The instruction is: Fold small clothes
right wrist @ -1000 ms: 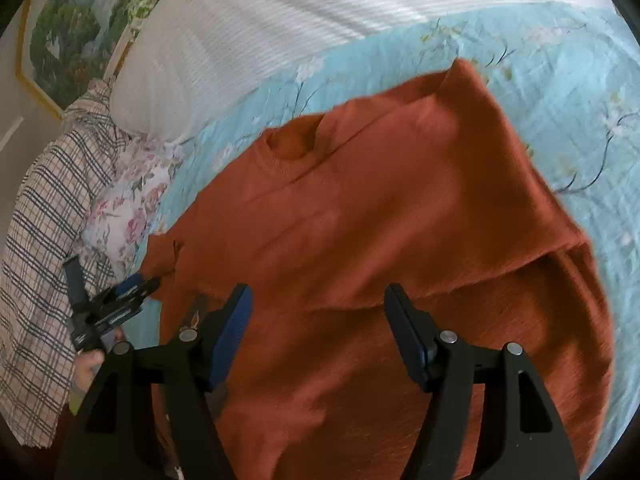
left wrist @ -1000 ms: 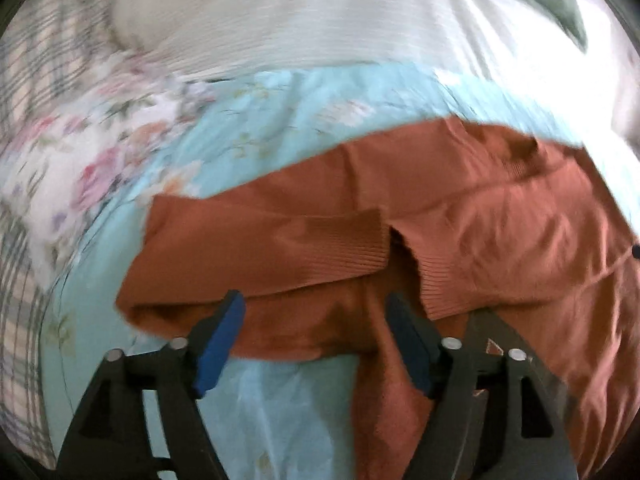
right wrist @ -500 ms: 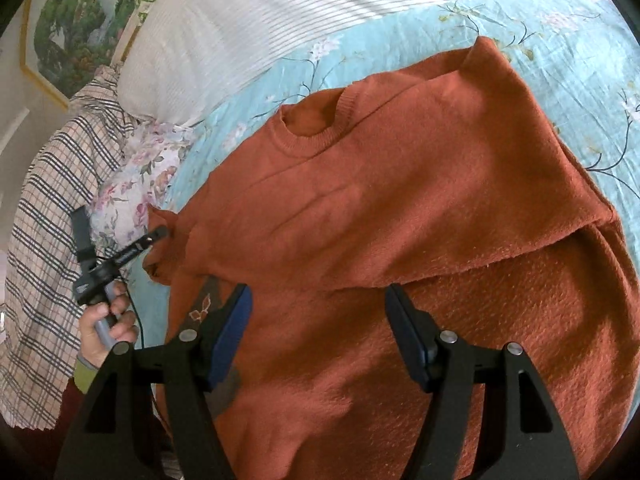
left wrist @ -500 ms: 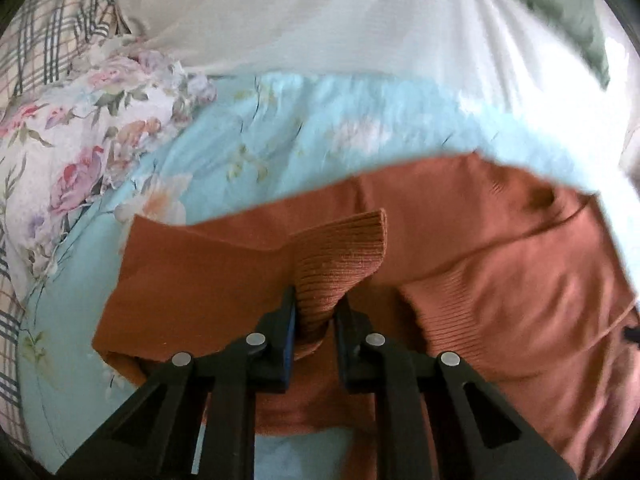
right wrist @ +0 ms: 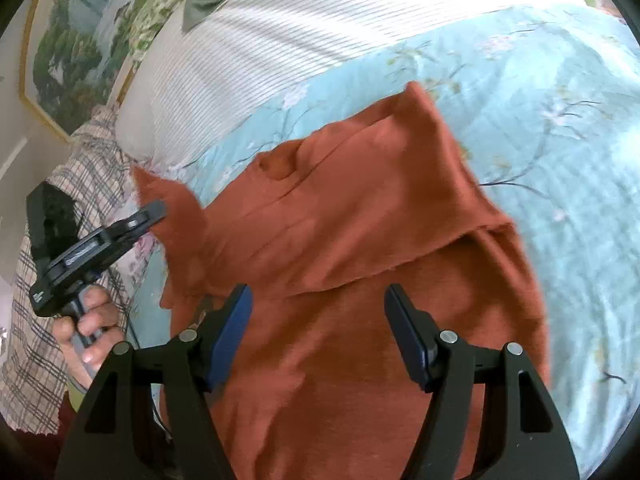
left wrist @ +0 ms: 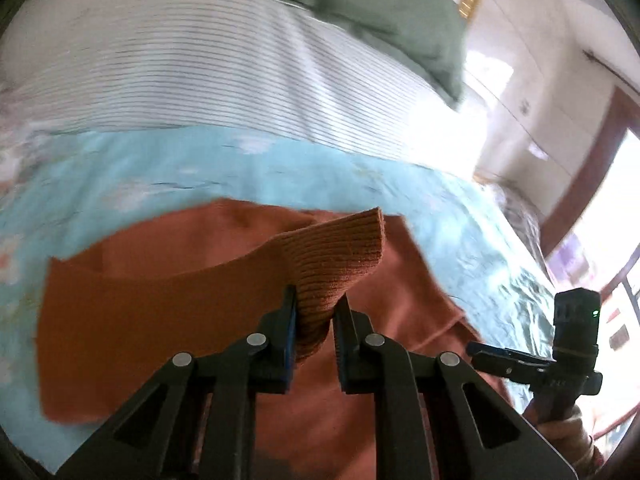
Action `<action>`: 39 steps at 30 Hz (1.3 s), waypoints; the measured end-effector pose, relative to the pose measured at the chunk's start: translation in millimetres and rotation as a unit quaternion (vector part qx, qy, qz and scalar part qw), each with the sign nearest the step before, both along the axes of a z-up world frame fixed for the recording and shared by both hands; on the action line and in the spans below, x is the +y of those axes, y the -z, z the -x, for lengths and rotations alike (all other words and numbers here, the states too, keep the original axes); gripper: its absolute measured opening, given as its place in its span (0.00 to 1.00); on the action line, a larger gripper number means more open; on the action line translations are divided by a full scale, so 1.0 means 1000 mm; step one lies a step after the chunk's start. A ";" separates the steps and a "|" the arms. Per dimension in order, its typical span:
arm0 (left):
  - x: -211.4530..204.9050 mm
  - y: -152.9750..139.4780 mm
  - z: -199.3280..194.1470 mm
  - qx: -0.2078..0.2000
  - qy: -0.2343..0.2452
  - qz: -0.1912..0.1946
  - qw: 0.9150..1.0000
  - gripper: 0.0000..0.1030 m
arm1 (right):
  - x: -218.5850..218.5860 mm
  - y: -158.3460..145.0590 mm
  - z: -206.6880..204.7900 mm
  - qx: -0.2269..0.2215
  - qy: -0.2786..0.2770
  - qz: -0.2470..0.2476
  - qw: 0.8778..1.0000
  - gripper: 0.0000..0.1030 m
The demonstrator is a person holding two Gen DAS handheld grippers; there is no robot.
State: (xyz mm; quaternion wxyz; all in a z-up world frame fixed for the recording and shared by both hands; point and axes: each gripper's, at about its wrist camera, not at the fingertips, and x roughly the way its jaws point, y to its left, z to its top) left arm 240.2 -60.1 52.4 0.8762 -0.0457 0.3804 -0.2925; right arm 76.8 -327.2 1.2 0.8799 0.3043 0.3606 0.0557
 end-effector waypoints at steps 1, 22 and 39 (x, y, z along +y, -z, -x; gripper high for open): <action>-0.019 0.005 -0.003 0.005 0.014 0.003 1.000 0.14 | -0.005 0.000 0.003 0.000 0.005 -0.001 1.000 0.67; -0.078 0.087 0.007 0.064 0.043 -0.064 0.995 0.54 | -0.019 0.016 -0.031 0.002 0.009 0.005 1.000 0.67; 0.150 0.116 0.043 0.080 -0.226 -0.129 0.962 0.50 | -0.013 0.022 -0.115 0.026 -0.052 0.060 0.997 0.15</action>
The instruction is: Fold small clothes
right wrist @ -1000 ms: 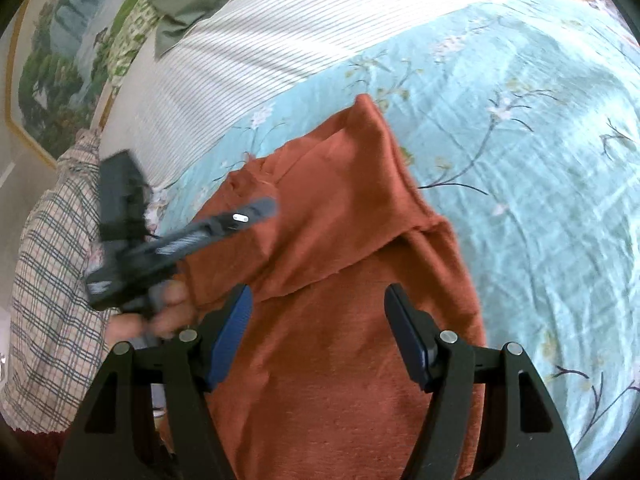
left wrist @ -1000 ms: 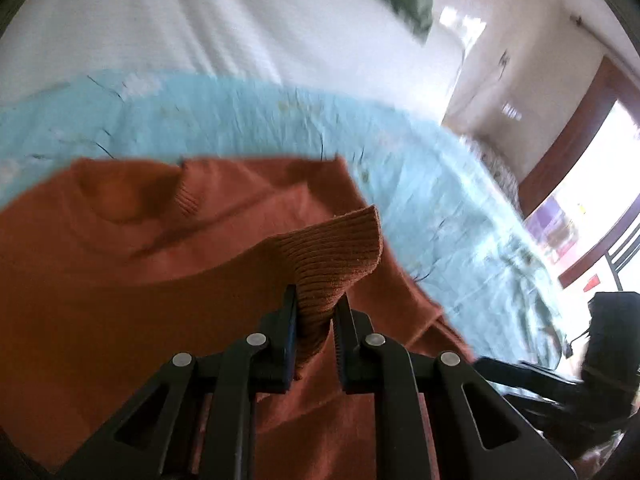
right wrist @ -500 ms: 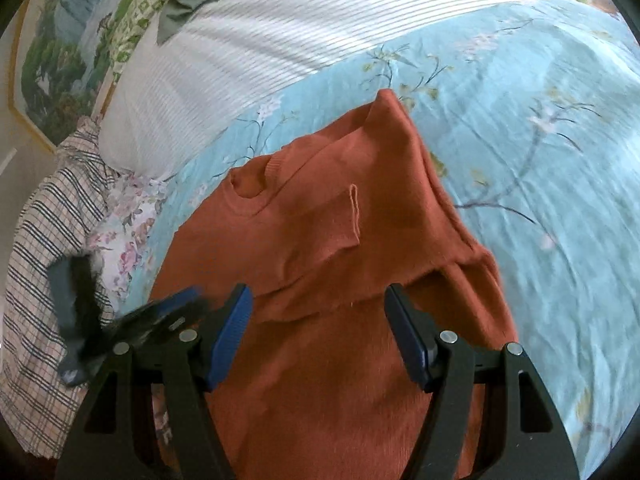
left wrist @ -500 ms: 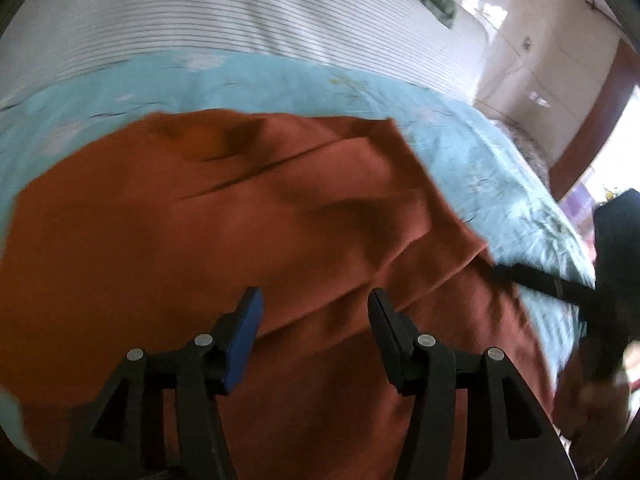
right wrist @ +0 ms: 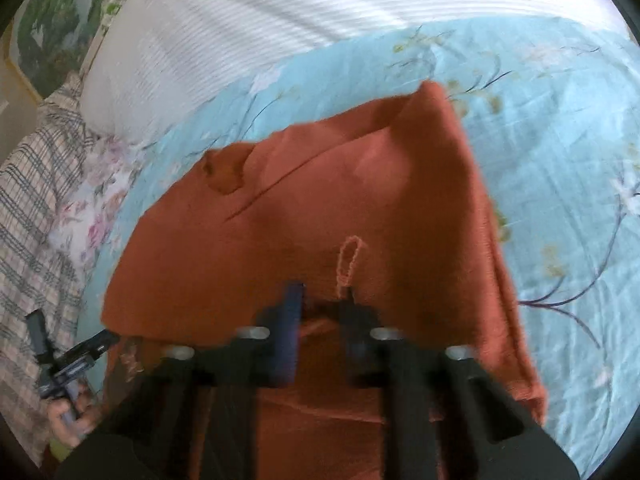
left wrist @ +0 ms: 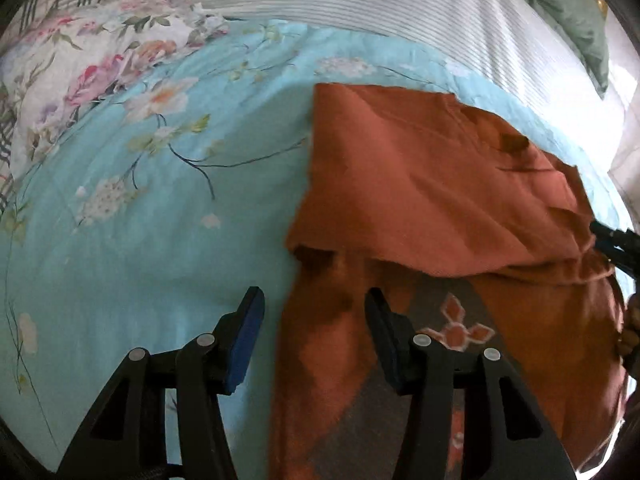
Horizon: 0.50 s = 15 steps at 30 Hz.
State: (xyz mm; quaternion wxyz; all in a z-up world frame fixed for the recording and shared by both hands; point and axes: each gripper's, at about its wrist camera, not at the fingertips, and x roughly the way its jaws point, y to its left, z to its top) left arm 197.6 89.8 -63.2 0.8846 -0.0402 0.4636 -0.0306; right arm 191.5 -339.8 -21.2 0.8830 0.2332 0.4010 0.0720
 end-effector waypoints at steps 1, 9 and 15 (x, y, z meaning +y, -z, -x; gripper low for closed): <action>0.000 0.002 -0.003 -0.001 -0.001 -0.004 1.000 0.50 | -0.002 -0.008 0.005 -0.012 -0.002 -0.014 1.000 0.13; -0.008 0.004 -0.015 -0.004 -0.004 -0.010 1.000 0.48 | -0.069 -0.034 0.023 -0.025 0.136 -0.099 0.985 0.25; -0.007 0.006 -0.026 -0.003 -0.028 -0.012 1.000 0.47 | -0.055 -0.009 0.025 -0.014 0.120 -0.086 0.989 0.61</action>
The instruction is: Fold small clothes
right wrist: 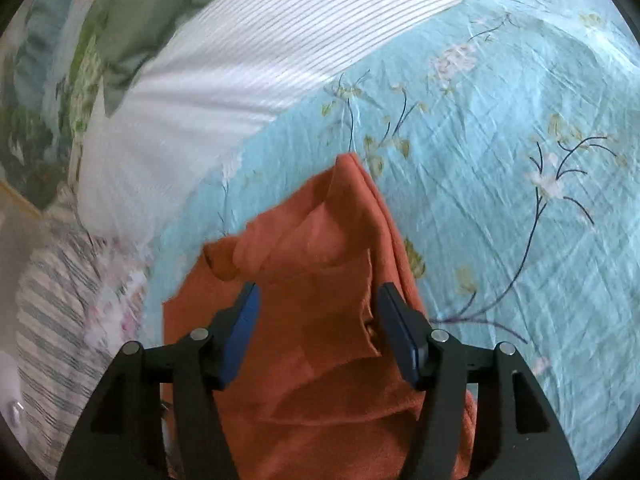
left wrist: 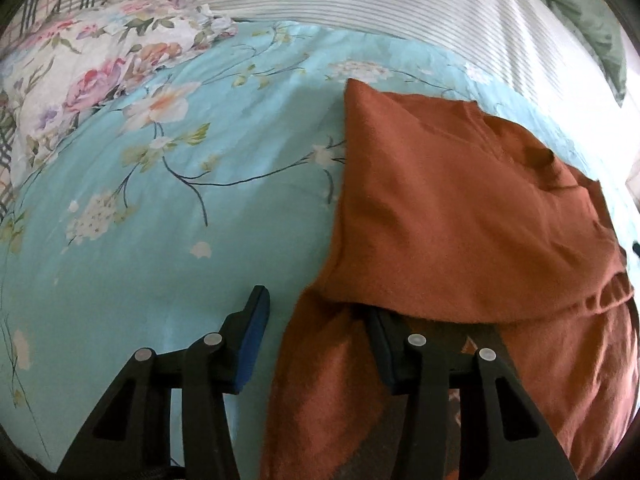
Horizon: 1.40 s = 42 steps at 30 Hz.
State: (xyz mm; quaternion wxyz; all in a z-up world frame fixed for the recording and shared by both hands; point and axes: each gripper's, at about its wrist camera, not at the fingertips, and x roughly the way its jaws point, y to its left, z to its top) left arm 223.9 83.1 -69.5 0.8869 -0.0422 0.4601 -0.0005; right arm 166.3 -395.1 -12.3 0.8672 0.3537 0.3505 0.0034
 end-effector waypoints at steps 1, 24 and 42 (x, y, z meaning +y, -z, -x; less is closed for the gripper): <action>0.002 0.000 -0.002 0.000 -0.005 0.004 1.000 0.46 | 0.003 0.002 0.001 0.001 -0.006 0.004 1.000 0.61; 0.017 0.000 -0.003 0.007 -0.033 0.027 0.999 0.47 | 0.011 0.008 0.018 0.045 0.016 0.120 0.992 0.06; 0.030 0.000 0.119 0.038 0.077 0.091 0.992 0.51 | 0.003 0.031 0.171 0.020 -0.079 0.010 0.997 0.66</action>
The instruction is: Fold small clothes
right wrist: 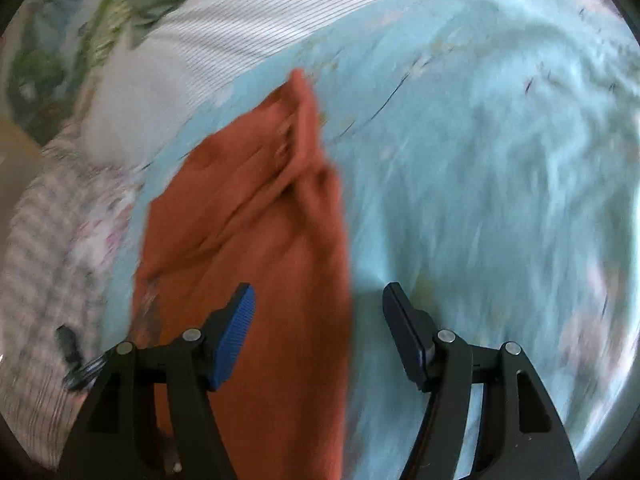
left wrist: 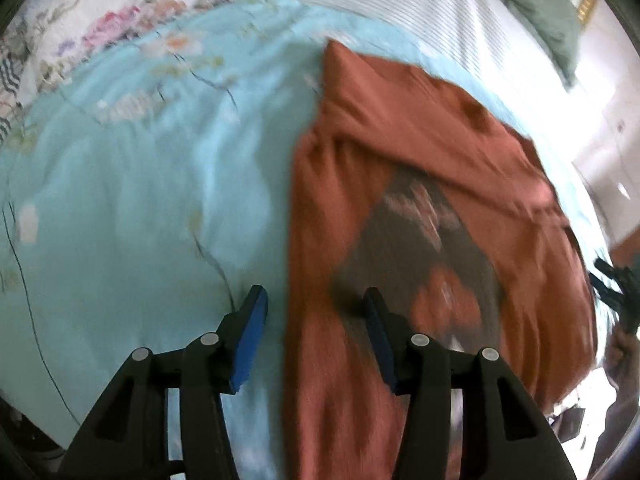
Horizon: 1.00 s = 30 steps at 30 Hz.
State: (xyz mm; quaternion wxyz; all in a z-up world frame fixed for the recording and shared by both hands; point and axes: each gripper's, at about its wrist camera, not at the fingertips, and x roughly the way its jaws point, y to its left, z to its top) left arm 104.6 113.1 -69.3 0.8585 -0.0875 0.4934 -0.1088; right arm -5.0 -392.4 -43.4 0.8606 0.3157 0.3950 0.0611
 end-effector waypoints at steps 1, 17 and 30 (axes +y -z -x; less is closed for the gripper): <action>-0.001 0.001 0.011 -0.001 0.011 0.002 1.000 0.51 | 0.006 0.002 0.010 -0.005 -0.018 -0.010 1.000 0.66; -0.003 0.033 0.119 0.031 0.090 0.076 0.993 0.53 | 0.050 0.042 0.105 -0.047 -0.130 -0.095 0.986 0.66; -0.010 0.035 0.114 0.036 0.131 0.059 0.989 0.28 | 0.072 0.057 0.106 0.002 -0.164 -0.031 0.986 0.26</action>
